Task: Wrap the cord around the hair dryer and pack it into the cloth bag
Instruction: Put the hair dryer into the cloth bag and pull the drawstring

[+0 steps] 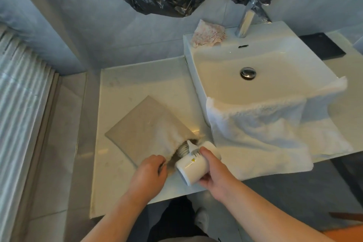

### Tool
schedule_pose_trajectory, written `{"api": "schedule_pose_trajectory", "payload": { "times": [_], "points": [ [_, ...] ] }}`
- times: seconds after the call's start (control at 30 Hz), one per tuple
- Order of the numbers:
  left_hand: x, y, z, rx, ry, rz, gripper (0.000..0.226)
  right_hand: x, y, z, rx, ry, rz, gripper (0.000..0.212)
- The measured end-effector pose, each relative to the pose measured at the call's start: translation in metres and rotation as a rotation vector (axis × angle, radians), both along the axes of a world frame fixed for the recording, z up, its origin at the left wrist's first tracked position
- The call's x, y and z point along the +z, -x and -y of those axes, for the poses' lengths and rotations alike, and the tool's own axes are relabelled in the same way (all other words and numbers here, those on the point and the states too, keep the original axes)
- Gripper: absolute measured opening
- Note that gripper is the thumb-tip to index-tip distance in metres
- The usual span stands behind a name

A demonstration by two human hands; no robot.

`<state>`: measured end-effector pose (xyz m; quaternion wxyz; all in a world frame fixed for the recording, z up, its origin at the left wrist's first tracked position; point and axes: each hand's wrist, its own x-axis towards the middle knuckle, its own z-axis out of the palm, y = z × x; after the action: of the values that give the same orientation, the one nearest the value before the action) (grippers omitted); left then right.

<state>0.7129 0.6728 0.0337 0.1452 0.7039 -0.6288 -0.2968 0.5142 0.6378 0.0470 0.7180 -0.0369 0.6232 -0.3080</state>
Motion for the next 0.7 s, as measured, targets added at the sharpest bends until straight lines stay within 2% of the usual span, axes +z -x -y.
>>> {"api": "schedule_pose_trajectory", "payload": {
  "times": [0.23,0.37,0.5,0.6,0.7],
  "points": [
    [0.001,0.016,-0.007,0.187,-0.003,-0.163,0.012,-0.018,-0.028,0.009,-0.095,-0.048,0.122,0.05],
    [0.0,0.011,-0.012,0.208,0.032,-0.099,0.017,-0.026,-0.043,0.01,-0.069,-0.069,0.127,0.05],
    [-0.003,0.001,-0.017,0.168,0.117,0.036,0.005,-0.034,-0.052,0.011,-0.021,-0.08,0.183,0.051],
    [-0.008,0.0,-0.022,0.077,0.144,0.11,0.009,-0.039,-0.052,0.008,0.136,-0.105,0.21,0.058],
    [-0.015,0.002,-0.025,0.064,0.144,0.104,0.014,-0.035,-0.041,0.007,0.406,-0.155,0.162,0.064]
  ]
}}
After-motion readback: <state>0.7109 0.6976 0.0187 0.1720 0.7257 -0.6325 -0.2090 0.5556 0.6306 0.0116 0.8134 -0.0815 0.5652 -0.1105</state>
